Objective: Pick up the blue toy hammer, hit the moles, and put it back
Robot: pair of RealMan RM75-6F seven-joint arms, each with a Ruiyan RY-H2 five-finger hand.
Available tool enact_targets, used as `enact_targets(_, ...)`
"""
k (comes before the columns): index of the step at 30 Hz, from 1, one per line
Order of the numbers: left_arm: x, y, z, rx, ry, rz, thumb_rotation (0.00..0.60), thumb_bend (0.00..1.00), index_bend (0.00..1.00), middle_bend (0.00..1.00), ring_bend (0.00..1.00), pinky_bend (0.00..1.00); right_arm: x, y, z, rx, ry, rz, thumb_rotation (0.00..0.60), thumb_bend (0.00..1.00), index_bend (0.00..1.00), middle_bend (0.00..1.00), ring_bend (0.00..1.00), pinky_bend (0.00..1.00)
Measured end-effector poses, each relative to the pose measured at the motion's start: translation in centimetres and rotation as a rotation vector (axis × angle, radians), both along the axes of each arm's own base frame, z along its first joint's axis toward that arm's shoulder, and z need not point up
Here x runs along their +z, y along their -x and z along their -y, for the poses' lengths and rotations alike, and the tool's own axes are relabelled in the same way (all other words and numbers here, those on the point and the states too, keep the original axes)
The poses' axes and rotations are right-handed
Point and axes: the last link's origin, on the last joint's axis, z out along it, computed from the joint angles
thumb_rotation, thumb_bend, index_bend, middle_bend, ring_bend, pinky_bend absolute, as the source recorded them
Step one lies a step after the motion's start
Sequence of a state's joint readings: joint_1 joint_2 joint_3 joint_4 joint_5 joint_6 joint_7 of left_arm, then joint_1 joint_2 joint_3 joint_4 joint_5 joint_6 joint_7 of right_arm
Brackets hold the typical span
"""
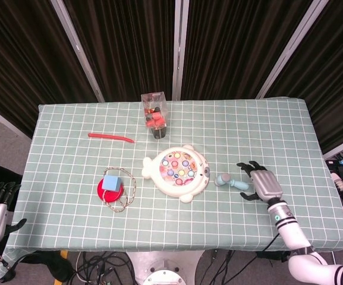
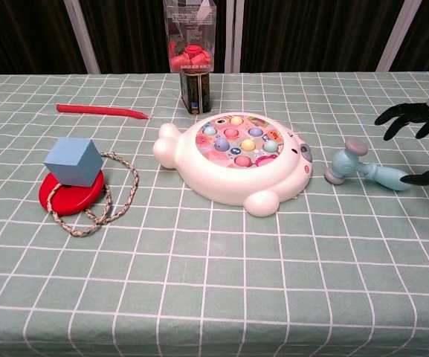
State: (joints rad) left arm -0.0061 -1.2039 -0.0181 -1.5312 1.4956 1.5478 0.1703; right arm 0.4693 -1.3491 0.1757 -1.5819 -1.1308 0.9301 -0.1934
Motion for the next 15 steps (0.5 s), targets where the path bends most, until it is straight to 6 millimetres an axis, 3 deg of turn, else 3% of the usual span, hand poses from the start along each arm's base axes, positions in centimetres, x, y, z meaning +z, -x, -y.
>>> enact_targets(15, 0.0, 0.6, 0.1, 0.007, 0.005, 0.011, 0.600, 0.00, 0.20, 0.14, 0.10, 0.05, -3.1, -1.0, 1.8, -0.021, -0.008, 0.037, 0.600, 0.16, 0.38, 0.35, 0.19, 0.28)
